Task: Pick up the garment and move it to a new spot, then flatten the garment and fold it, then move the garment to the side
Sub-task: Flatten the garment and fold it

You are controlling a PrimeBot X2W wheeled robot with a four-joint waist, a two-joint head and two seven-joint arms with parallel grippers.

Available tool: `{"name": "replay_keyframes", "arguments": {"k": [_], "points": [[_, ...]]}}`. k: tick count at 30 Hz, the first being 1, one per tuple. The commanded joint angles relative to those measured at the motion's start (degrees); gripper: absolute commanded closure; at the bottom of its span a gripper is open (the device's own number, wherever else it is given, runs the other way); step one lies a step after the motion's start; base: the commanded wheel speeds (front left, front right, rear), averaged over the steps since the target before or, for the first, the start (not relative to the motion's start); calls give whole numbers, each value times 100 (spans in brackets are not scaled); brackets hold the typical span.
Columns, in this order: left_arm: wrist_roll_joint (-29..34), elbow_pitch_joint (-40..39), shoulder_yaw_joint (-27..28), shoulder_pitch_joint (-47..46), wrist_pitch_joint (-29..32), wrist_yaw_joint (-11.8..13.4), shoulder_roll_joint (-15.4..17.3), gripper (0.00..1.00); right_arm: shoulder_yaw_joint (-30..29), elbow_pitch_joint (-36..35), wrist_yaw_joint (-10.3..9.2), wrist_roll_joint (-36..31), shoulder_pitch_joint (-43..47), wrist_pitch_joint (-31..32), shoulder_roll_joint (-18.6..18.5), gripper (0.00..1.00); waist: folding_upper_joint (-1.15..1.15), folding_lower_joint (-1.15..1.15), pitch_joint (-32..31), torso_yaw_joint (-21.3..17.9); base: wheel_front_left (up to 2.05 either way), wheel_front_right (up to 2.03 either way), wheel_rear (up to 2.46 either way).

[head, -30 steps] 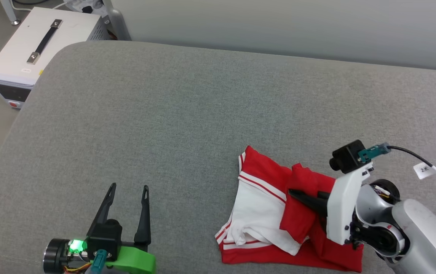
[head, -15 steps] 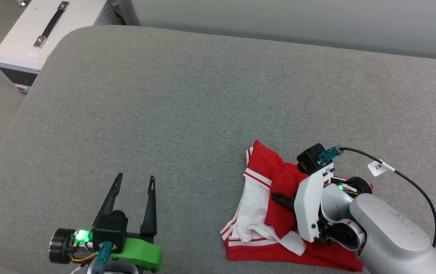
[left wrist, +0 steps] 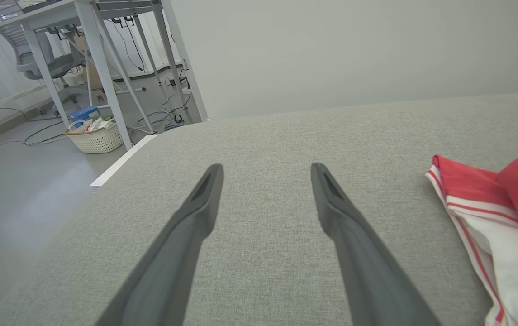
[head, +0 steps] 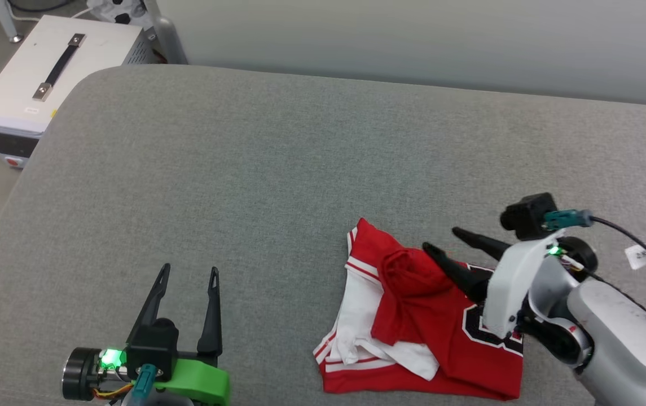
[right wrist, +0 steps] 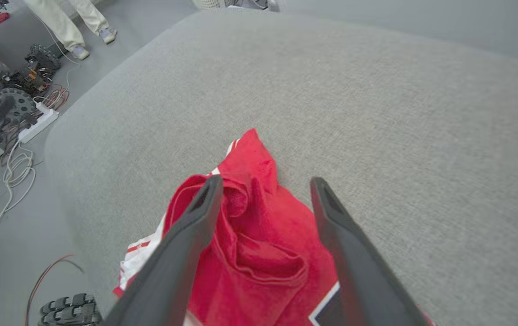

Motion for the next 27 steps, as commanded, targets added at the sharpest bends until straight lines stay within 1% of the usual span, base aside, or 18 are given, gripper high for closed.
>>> {"name": "replay_keyframes", "arguments": {"k": [1,5,6,7,8,13,17,18,19,23,27], "points": [[-7,-34,15,81,-34,2,42,0,-150,-102,-4,-120,140,-192,-100,0,0,0,-159,-168,0,0,0],[-3,-64,49,165,-34,7,56,0,-762,-347,-4,-580,422,-849,-249,0,0,0,-287,-349,0,0,0],[1,-69,51,179,-34,8,58,0,-921,-367,-4,-720,494,-995,-254,0,0,0,-308,-381,0,0,0],[0,-79,62,208,-34,12,57,0,-1288,-413,-4,-1063,668,-1336,-199,0,0,0,-354,-461,0,0,0],[-2,-83,69,222,-34,15,57,0,-1457,-426,-4,-1195,756,-1476,-135,0,0,0,-378,-501,0,0,0],[-6,-93,79,261,-34,10,49,0,-2463,-520,-4,-1889,1319,-2064,281,0,0,0,-483,-635,0,0,0],[-31,-116,117,292,-34,8,42,0,-3278,-738,-4,-2494,1782,-2345,637,0,0,0,-558,-693,0,0,0],[-36,-127,144,323,-34,5,47,0,-3772,-980,-4,-2940,2130,-2459,923,0,0,0,-603,-712,0,0,0],[-38,-132,157,334,-34,4,50,0,-3931,-1073,-4,-3033,2255,-2485,1051,0,0,0,-615,-718,0,0,0],[-45,-113,193,376,-34,-4,56,0,-4360,-1400,-4,-3323,2673,-2551,1437,0,0,0,-666,-712,0,0,0],[-50,-103,221,413,-34,-8,55,0,-4473,-1691,-4,-3576,3035,-2582,1701,0,0,0,-689,-710,0,0,0]]}}
